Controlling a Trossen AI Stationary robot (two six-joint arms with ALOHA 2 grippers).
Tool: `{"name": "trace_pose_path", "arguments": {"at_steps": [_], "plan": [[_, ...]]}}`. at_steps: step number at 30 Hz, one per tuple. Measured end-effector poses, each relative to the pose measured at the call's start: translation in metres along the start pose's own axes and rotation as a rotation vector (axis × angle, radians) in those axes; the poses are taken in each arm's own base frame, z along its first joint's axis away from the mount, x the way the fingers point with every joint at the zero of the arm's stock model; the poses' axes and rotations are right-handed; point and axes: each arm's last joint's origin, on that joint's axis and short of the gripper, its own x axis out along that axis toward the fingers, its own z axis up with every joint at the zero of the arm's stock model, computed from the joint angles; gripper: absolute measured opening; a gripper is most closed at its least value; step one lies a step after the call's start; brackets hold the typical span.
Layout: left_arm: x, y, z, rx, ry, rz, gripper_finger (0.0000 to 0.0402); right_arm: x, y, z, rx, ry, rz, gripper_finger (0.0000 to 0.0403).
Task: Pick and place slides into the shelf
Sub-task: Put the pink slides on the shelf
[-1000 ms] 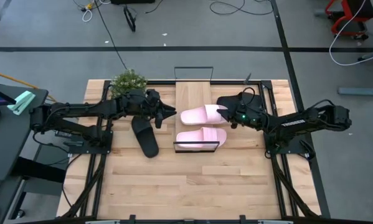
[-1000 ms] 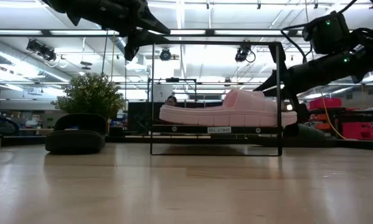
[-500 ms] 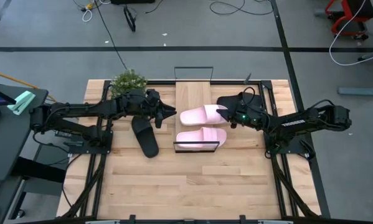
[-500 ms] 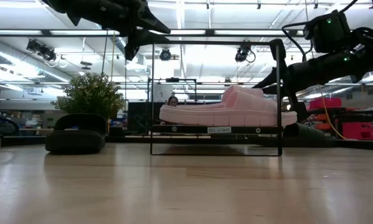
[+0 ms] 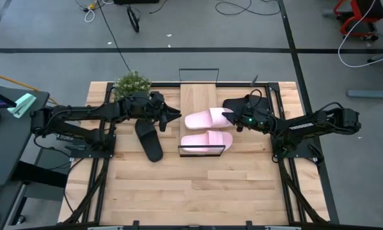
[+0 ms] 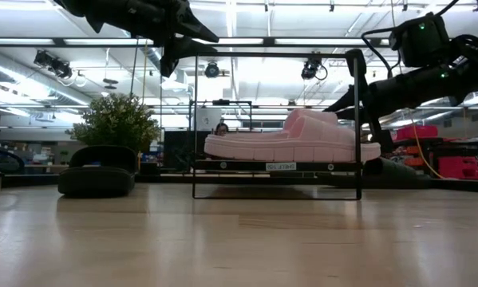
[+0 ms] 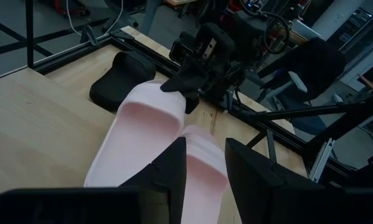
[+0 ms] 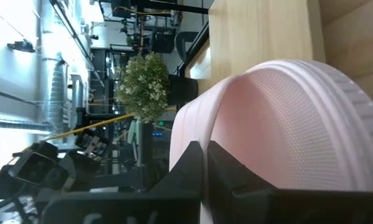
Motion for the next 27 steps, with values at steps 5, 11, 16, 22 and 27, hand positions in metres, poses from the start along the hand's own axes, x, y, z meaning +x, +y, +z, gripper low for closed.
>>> {"name": "trace_pose_path", "arguments": {"at_steps": [5,11,16,22,27], "plan": [[0.000,0.000,0.000,0.000,-0.003,-0.001,0.0113,0.003,0.007,0.000,0.004,-0.007,0.025,0.0007],[0.000,0.000,0.000,0.001,-0.005,-0.002,0.0119,0.004,0.007,-0.001,0.008,-0.006,0.006,0.0007],[0.000,0.002,0.002,-0.002,-0.011,0.007,0.0114,0.007,0.009,-0.001,0.020,-0.005,-0.007,0.0007],[-0.001,0.006,0.005,-0.006,-0.028,0.019,0.0115,0.018,0.017,-0.002,-0.017,0.039,-0.013,0.0007],[-0.001,0.008,0.006,-0.012,-0.028,0.014,0.0119,0.026,0.008,-0.004,-0.023,0.067,-0.086,0.0007]]}}
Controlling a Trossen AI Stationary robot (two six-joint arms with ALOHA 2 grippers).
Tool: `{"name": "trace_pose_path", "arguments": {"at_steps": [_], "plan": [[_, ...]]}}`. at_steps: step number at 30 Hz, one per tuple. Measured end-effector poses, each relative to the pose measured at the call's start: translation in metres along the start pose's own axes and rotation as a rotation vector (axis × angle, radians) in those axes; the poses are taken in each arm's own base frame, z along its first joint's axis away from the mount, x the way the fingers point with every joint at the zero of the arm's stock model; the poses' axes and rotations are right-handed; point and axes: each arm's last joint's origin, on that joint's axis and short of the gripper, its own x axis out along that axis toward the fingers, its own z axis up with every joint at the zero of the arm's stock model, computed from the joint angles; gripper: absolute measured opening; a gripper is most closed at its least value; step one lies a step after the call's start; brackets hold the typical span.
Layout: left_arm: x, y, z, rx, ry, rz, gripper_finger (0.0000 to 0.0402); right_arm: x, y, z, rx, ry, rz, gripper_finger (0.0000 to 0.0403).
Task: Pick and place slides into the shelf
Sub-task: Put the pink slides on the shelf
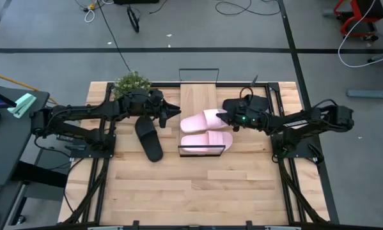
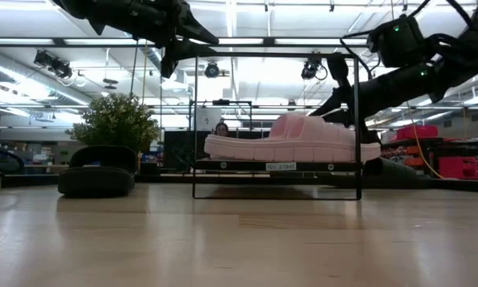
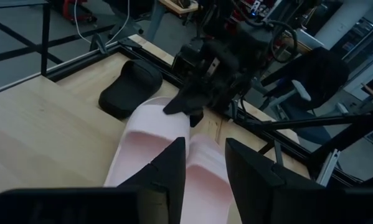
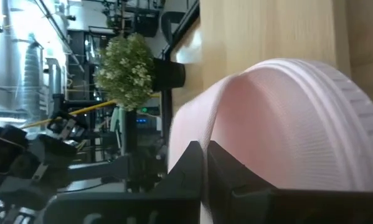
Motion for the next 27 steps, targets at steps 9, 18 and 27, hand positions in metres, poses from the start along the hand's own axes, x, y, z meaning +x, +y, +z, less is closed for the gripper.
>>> {"name": "trace_pose_path", "arguments": {"at_steps": [9,18,27], "plan": [[0.000,0.000,0.000,-0.021,0.001,-0.002,0.0110,0.005,-0.009,-0.001,0.005,0.019,-0.049,0.0007],[0.000,0.000,0.000,-0.021,0.000,-0.002,0.0116,0.010,-0.019,-0.003,0.001,0.044,-0.100,0.0007],[0.000,0.000,0.000,-0.021,0.000,-0.002,0.0111,0.010,-0.019,-0.003,-0.007,0.045,-0.104,0.0007]]}}
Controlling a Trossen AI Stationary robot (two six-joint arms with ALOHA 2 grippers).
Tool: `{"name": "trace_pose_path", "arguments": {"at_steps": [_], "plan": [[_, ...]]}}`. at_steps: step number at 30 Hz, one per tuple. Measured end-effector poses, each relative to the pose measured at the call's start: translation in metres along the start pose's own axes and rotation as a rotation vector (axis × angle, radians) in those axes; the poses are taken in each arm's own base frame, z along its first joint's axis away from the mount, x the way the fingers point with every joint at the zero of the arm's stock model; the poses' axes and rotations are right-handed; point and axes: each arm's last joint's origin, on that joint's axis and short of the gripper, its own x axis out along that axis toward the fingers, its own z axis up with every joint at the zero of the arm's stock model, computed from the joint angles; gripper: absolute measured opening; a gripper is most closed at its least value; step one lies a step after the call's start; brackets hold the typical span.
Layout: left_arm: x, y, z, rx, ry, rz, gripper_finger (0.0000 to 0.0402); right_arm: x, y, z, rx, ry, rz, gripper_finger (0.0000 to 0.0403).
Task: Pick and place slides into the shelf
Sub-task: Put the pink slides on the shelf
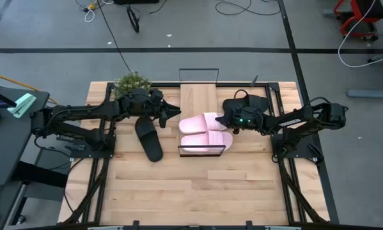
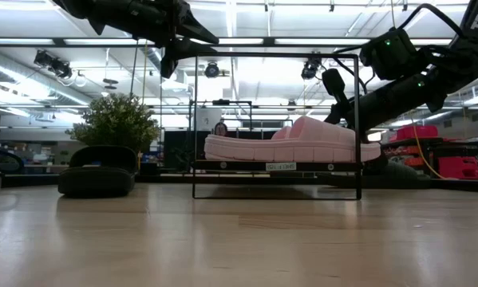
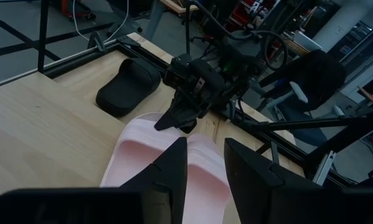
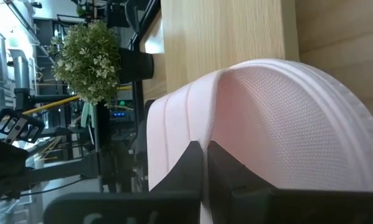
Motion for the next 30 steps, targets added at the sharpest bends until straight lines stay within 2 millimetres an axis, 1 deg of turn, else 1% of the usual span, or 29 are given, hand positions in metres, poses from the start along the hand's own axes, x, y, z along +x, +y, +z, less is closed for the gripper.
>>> {"name": "trace_pose_path", "arguments": {"at_steps": [7,16,21,30], "plan": [[0.0000,0.0000,0.0000,0.000,0.000,0.000,0.0118,-0.0032,0.0011,0.0002,-0.004,0.000,-0.013,0.0007],[0.0000,0.0000,0.0000,0.000,0.000,0.000,0.0112,-0.0068,0.0011,0.0003,-0.013,0.000,-0.039,0.0007],[0.0000,0.0000,0.0000,0.000,0.000,0.000,0.0116,-0.0068,0.0010,0.0000,-0.013,0.012,-0.041,0.0009],[0.0001,0.0001,-0.0001,0.000,0.000,0.001,0.0115,-0.0068,0.0002,0.0001,-0.023,0.021,-0.048,0.0059]]}}
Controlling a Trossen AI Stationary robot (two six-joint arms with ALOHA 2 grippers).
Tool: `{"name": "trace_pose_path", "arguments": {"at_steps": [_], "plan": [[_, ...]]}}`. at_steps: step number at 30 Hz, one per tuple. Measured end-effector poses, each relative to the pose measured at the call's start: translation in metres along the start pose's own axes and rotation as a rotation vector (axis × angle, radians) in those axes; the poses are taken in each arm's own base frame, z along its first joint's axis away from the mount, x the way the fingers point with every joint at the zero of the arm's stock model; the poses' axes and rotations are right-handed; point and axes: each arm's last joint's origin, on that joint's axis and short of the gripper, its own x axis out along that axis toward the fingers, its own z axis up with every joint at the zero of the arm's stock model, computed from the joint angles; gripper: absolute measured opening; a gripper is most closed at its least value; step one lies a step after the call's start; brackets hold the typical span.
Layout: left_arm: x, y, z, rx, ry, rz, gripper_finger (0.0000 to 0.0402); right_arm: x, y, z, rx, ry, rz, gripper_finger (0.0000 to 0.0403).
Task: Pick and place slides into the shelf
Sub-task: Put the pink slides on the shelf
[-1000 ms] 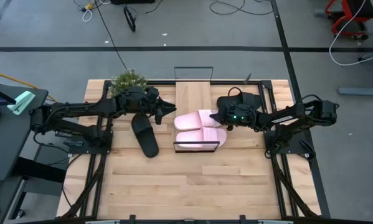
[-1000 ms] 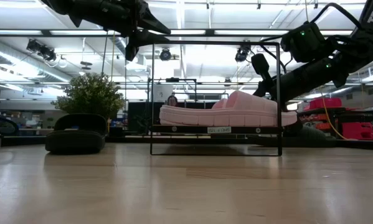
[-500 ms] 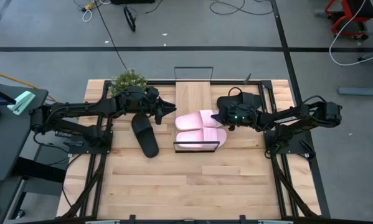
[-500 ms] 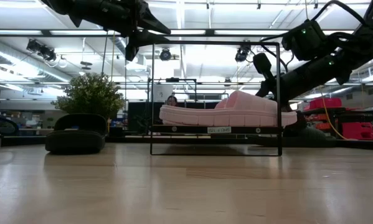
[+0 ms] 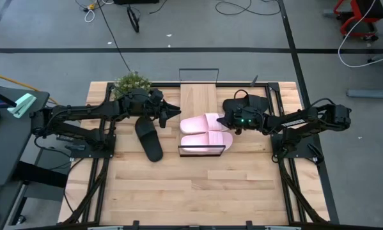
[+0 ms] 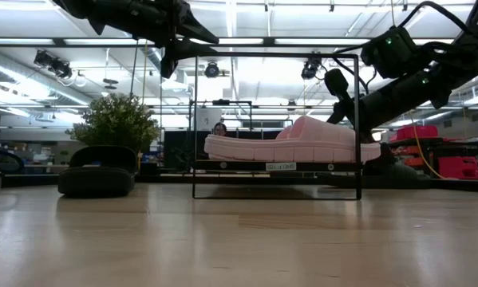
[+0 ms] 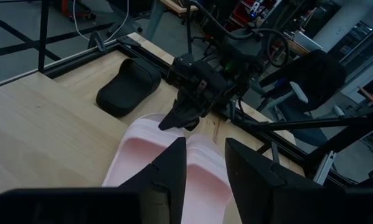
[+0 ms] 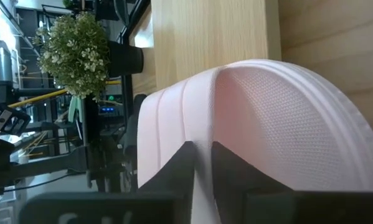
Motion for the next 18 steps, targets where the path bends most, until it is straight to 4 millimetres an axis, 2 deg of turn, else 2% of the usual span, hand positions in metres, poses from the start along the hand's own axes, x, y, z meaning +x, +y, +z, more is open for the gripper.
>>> {"name": "trace_pose_path", "arguments": {"at_steps": [9,18], "plan": [[-0.0001,0.0000,0.0001,0.000,0.000,0.000,0.0124,0.0000,-0.0003,-0.0004,0.018,0.014,-0.002,0.0096],[-0.0001,0.0000,0.0001,0.000,0.000,0.000,0.0117,-0.0091,0.0039,0.0037,0.020,0.005,-0.012,0.0107]]}}
